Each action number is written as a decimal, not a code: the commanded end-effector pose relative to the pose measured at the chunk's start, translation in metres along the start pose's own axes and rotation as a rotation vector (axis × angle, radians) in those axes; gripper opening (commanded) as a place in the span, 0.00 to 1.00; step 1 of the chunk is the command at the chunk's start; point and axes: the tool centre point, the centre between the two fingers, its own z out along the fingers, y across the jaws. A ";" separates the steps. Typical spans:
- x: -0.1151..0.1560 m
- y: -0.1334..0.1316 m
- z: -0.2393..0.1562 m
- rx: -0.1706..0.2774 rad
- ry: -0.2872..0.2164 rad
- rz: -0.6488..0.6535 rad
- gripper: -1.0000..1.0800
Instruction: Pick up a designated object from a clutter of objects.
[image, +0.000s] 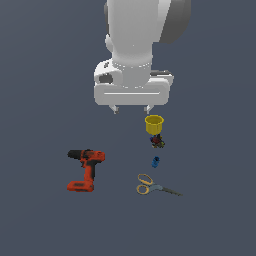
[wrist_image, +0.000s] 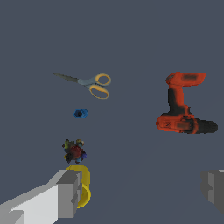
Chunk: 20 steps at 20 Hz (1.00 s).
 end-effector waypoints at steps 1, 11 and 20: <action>0.000 0.000 0.000 0.000 0.000 0.000 0.96; -0.001 -0.002 -0.009 0.024 0.006 0.031 0.96; 0.000 -0.014 0.015 0.012 0.004 0.009 0.96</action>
